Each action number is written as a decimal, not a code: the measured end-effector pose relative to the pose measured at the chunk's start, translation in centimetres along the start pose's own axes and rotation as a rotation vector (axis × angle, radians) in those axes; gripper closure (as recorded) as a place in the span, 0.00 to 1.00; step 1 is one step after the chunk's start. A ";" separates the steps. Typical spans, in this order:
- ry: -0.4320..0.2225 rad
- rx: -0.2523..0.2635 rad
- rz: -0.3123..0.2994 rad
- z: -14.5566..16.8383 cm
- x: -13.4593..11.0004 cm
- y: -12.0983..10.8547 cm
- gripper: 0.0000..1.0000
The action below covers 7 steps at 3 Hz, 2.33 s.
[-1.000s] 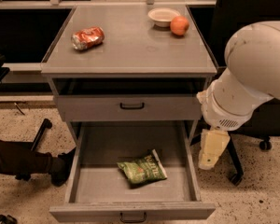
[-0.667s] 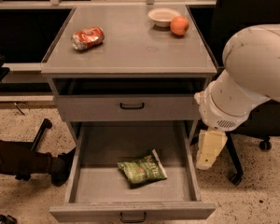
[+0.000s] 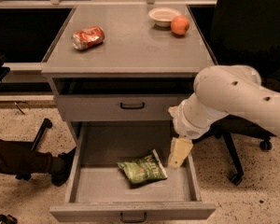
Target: Pick green jalapeno chip bag from middle drawer and place on counter
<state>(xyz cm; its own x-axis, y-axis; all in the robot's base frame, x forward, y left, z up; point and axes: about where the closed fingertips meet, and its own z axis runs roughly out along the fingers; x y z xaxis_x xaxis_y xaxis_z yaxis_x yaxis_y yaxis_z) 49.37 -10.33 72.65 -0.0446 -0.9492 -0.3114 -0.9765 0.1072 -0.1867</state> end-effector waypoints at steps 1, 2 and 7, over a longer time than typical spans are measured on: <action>-0.088 -0.038 -0.003 5.1 -0.7 -0.4 0.00; -0.088 -0.038 -0.003 5.1 -0.7 -0.4 0.00; -0.206 -0.020 -0.001 21.0 -0.6 -1.1 0.00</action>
Offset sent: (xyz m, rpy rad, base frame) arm 0.0131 0.0185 -0.0332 0.0719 0.0148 0.0246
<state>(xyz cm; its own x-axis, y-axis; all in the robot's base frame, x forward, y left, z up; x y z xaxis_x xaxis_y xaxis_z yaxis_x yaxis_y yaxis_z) 54.94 -3.64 53.49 -0.0015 -0.8684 -0.4958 -0.9806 0.0985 -0.1696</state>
